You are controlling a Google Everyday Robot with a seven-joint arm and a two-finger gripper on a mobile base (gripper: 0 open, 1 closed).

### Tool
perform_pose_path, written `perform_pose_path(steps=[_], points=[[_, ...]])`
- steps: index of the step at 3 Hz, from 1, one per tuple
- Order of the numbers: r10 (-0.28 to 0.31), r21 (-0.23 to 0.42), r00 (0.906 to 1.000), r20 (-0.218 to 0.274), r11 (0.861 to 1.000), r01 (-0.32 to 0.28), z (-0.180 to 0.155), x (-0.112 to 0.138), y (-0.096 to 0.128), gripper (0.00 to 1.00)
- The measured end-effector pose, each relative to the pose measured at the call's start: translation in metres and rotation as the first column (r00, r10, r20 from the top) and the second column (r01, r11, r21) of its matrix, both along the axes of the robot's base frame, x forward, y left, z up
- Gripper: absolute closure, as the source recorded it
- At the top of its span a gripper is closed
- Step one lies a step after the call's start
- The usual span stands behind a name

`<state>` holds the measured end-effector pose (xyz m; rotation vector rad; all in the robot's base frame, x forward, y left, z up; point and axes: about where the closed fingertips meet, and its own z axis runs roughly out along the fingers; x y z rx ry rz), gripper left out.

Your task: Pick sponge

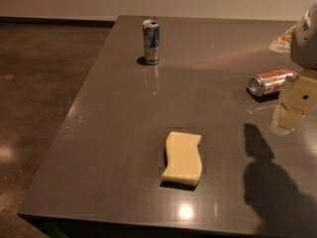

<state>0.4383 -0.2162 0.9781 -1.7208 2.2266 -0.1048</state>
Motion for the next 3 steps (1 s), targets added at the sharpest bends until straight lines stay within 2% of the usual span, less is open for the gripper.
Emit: perform_pose_path(steps=[1,2,3], points=[[0.024,0.005,0.9997,-0.002,1.0,-0.024,0.001,-0.001,0.006,0.0],[0.111,0.013,0.9938,-0.011,0.994,-0.11,-0.002,-0.003,0.029,0.0],[0.226,0.024,0.9735,-0.034,0.974,-0.225,-0.021,-0.006,0.063,0.0]])
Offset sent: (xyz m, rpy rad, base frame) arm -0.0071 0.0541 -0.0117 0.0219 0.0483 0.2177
